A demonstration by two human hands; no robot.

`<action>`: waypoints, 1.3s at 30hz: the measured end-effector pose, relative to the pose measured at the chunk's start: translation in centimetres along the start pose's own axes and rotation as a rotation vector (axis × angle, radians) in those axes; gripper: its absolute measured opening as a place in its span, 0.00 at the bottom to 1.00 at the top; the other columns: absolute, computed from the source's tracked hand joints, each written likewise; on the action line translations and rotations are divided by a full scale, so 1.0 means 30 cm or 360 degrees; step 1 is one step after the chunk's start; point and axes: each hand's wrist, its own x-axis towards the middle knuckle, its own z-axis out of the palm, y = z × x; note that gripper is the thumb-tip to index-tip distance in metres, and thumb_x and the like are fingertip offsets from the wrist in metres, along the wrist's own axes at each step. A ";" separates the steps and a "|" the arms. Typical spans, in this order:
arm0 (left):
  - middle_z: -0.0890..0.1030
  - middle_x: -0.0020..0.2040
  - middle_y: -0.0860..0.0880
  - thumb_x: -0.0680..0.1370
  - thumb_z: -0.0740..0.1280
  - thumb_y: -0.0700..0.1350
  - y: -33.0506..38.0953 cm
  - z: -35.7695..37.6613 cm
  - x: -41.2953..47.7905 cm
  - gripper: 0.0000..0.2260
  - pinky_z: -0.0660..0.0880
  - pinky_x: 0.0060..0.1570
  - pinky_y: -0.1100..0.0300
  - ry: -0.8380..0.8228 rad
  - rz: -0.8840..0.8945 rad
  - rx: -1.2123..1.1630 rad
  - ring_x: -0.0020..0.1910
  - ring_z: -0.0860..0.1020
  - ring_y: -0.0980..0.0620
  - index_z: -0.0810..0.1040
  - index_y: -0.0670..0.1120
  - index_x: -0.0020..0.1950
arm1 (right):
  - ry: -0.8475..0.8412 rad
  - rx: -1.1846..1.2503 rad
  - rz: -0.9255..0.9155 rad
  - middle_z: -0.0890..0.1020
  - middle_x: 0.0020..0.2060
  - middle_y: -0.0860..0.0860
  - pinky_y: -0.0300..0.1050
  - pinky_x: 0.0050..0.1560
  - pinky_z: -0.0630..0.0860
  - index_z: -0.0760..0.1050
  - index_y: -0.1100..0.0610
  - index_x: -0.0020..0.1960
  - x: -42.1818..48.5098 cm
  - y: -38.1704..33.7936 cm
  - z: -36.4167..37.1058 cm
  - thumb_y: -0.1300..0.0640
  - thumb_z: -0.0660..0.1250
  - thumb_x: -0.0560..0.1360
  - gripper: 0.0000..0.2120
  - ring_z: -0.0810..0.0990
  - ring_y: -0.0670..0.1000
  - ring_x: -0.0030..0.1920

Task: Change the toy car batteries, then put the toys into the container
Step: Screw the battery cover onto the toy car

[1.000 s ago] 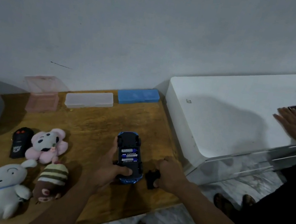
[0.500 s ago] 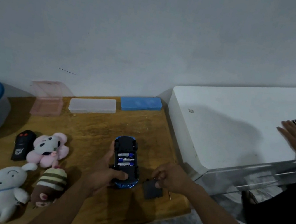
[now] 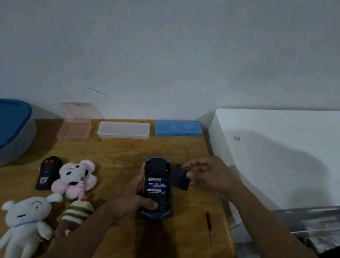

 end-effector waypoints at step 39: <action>0.80 0.61 0.51 0.65 0.73 0.29 0.054 -0.074 0.004 0.52 0.75 0.61 0.42 0.0052 0.0140 0.0219 0.63 0.76 0.48 0.53 0.68 0.74 | 0.0316 -0.0741 -0.0226 0.79 0.39 0.47 0.36 0.46 0.77 0.77 0.56 0.57 0.130 -0.054 0.265 0.62 0.75 0.69 0.17 0.78 0.44 0.42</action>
